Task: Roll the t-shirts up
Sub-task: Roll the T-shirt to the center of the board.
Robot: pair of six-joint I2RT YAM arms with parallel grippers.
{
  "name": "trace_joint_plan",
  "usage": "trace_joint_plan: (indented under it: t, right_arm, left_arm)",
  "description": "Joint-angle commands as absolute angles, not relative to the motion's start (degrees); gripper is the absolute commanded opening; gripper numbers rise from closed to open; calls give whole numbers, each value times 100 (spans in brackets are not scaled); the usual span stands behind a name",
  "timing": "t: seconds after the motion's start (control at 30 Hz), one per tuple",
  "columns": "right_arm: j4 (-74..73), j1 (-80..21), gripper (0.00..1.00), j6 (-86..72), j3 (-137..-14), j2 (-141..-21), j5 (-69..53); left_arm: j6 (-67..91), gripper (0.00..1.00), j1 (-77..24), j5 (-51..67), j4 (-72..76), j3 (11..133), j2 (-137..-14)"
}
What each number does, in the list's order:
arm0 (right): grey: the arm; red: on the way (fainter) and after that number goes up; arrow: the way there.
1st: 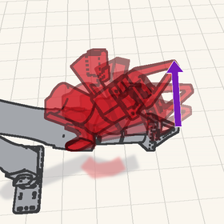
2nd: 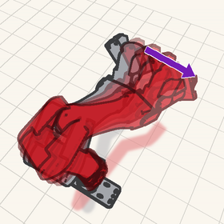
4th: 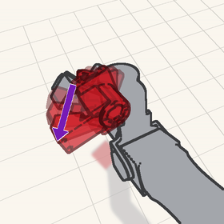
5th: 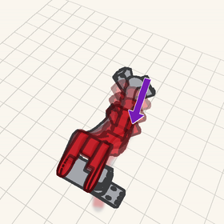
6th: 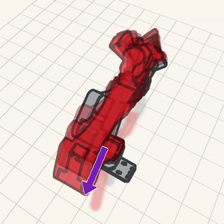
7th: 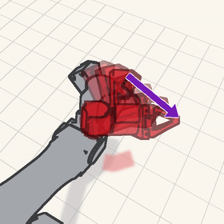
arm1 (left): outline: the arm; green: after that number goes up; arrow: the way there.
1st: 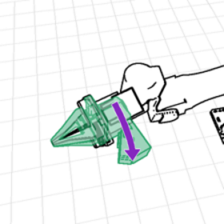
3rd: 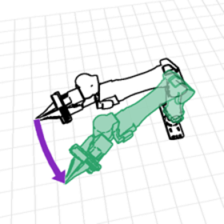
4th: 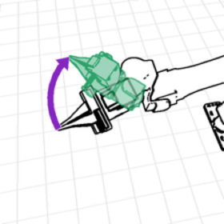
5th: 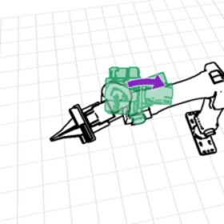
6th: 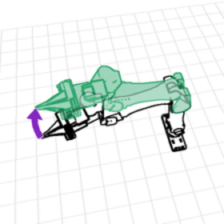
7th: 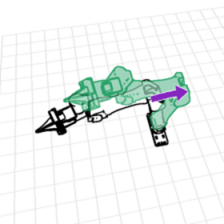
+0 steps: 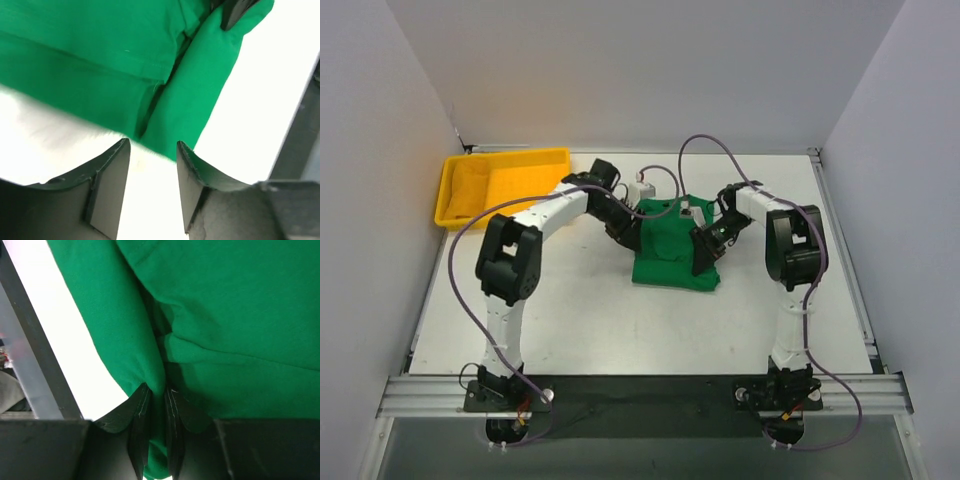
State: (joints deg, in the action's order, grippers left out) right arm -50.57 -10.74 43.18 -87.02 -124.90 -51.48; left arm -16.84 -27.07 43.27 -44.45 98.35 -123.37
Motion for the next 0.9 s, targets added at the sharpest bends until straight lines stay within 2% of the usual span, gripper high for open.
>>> trace_joint_plan:
  t: [0.0, 0.1, 0.17, 0.2, 0.33, 0.37, 0.57, 0.7, 0.87]
  right_arm:
    - [-5519, -1142, 16, 4008, -8930, -12700, -4641]
    - [-5572, -1186, 16, 3894, -9052, -12788, -4535]
    - [-5616, -1186, 16, 3780, -9158, -12876, -4474]
    - [-5660, -1187, 16, 3692, -9280, -12972, -4448]
    - [-6020, -1195, 16, 3560, -9746, -13306, -4438]
    - [-6081, -1195, 16, 3551, -9791, -13350, -4473]
    - [-6143, -1301, 17, 3674, -9791, -13359, -4412]
    - [-6249, -1318, 17, 3656, -9888, -13447, -4386]
    - [-6249, -1310, 17, 3621, -9923, -13465, -4377]
  left_arm:
    - [-1809, 54, -2916, 3325, -3262, 8760, -10760]
    - [-2468, 59, -3417, 2446, -2273, 7755, -9785]
    - [-3046, 70, -4023, 1559, -1246, 6648, -9195]
    - [-3241, 97, -4199, 1199, -874, 6314, -9037]
    - [-4059, 97, -5078, 46, 1209, 4505, -8640]
    - [-4374, 97, -5184, -182, 1952, 4265, -8666]
    - [-5280, 97, -5606, -570, 3924, 3473, -9280]
    - [-5826, 97, -5748, -703, 4613, 3314, -9798]
    - [-6274, 88, -5757, -607, 4790, 3331, -10177]
